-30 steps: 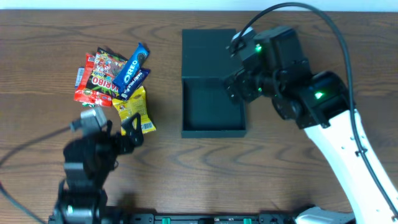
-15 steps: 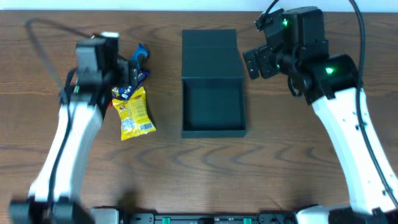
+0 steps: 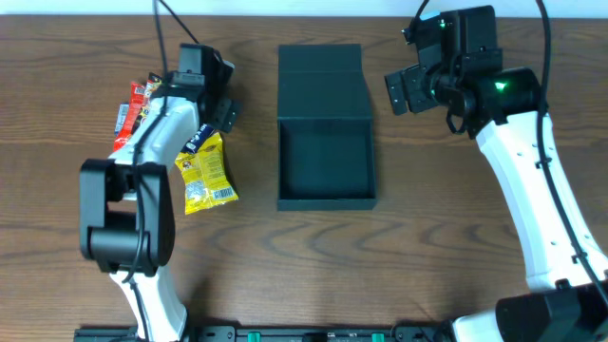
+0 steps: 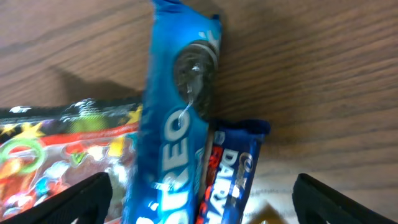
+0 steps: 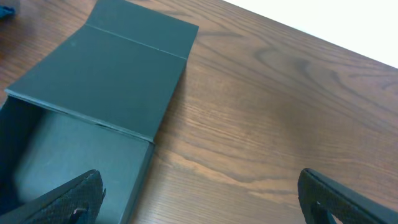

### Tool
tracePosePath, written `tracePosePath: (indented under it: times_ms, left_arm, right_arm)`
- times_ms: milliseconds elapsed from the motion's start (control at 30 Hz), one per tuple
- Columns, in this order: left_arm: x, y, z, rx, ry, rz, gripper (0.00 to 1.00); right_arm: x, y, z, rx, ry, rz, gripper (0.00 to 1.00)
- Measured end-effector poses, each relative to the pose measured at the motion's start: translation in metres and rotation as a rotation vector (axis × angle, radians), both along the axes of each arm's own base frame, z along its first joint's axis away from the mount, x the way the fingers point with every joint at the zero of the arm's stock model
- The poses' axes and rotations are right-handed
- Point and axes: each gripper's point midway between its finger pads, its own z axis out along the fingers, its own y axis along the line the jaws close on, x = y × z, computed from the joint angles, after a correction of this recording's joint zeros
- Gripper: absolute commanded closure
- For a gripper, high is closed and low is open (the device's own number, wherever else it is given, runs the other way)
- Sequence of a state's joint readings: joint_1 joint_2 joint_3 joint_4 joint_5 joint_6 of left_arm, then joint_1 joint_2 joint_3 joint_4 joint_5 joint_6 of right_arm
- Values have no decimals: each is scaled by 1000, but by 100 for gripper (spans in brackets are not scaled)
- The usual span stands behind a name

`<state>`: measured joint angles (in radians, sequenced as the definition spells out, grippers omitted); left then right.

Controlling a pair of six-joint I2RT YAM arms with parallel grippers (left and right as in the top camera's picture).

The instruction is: Pack container

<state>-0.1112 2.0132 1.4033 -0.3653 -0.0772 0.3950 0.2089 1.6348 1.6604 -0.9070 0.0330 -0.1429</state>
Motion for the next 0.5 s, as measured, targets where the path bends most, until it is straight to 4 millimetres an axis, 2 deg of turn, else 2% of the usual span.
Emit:
tracePosePath:
  times_ms: [133,300,500]
  left_arm:
    - [4,6,-13,50,3,-3,12]
    - [12,10,-8,66,-34,12,13]
    - [13,18,-9,63,-35,38,15]
  right_arm:
    - [0,-1,0,0,1,-2,1]
    - [0,-1,0,0,1,-2,1]
    - [0,-1,0,0,1,-2,1]
